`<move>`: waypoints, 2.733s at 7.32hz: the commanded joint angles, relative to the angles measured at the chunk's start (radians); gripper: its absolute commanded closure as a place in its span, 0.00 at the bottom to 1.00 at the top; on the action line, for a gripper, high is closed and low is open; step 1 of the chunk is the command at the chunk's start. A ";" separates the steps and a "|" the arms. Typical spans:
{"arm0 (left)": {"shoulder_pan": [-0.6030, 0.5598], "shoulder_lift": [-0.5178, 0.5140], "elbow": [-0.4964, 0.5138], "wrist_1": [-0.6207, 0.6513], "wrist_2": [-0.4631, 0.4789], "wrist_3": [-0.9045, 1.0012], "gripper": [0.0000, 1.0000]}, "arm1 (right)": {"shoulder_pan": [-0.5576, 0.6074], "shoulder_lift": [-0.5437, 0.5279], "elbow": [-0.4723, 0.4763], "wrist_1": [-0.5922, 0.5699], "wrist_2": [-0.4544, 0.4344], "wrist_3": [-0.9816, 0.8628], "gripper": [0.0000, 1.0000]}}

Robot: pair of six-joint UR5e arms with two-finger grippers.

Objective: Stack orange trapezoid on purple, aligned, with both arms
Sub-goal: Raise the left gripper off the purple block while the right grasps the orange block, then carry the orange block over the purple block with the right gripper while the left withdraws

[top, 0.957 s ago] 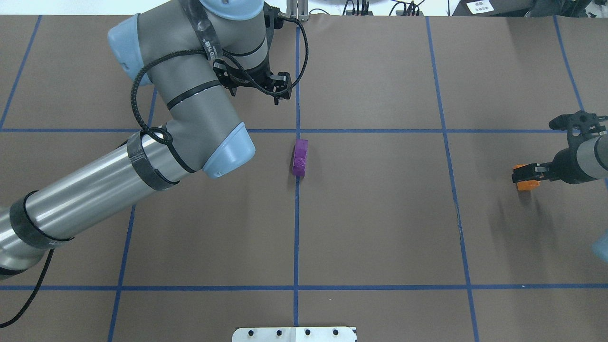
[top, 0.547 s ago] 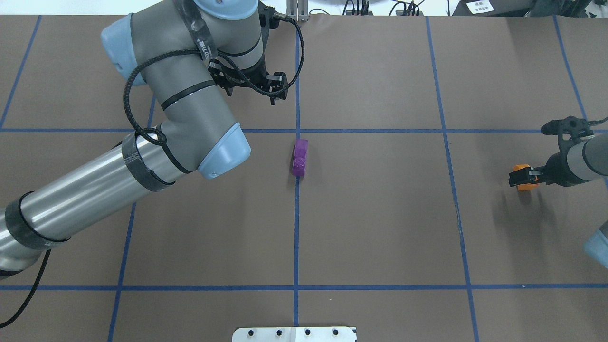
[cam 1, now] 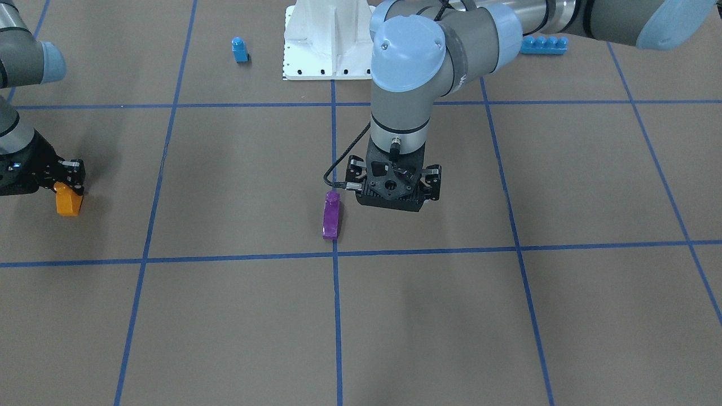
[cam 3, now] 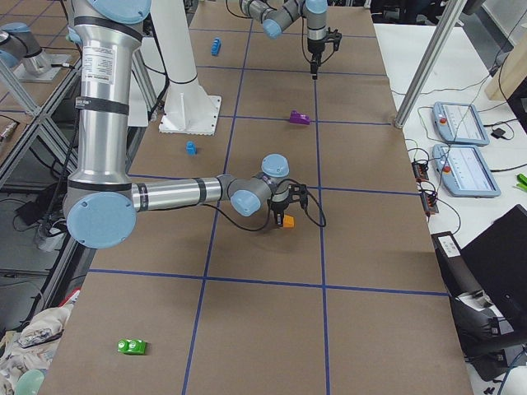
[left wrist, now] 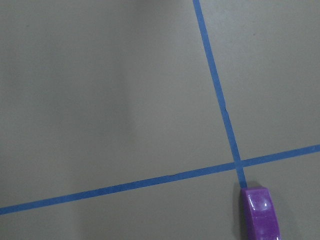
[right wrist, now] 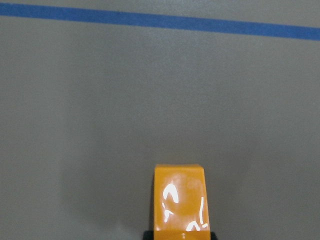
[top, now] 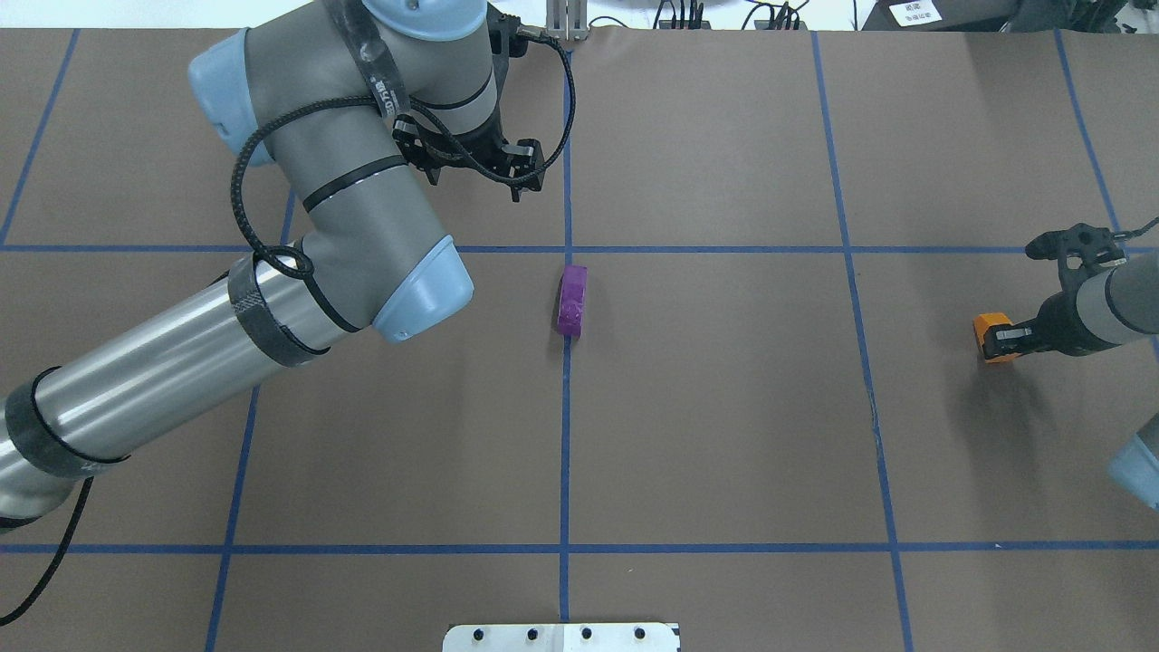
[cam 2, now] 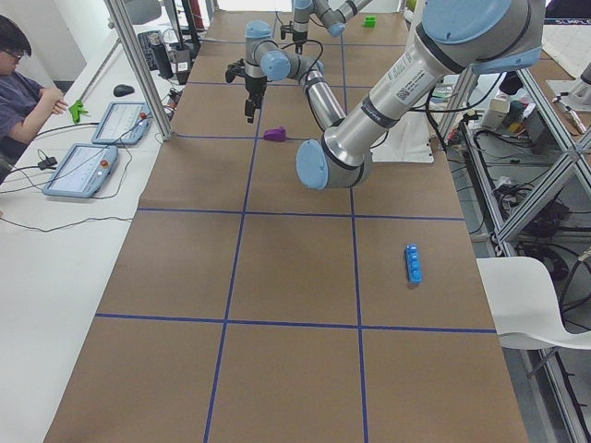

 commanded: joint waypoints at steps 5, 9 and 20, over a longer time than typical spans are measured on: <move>-0.073 0.162 -0.145 0.050 -0.009 0.134 0.00 | 0.066 0.301 0.073 -0.319 0.117 0.010 1.00; -0.220 0.426 -0.258 0.052 -0.075 0.384 0.00 | -0.038 0.717 0.044 -0.677 0.109 0.206 1.00; -0.316 0.623 -0.330 0.047 -0.117 0.531 0.00 | -0.324 1.055 -0.298 -0.665 -0.190 0.530 1.00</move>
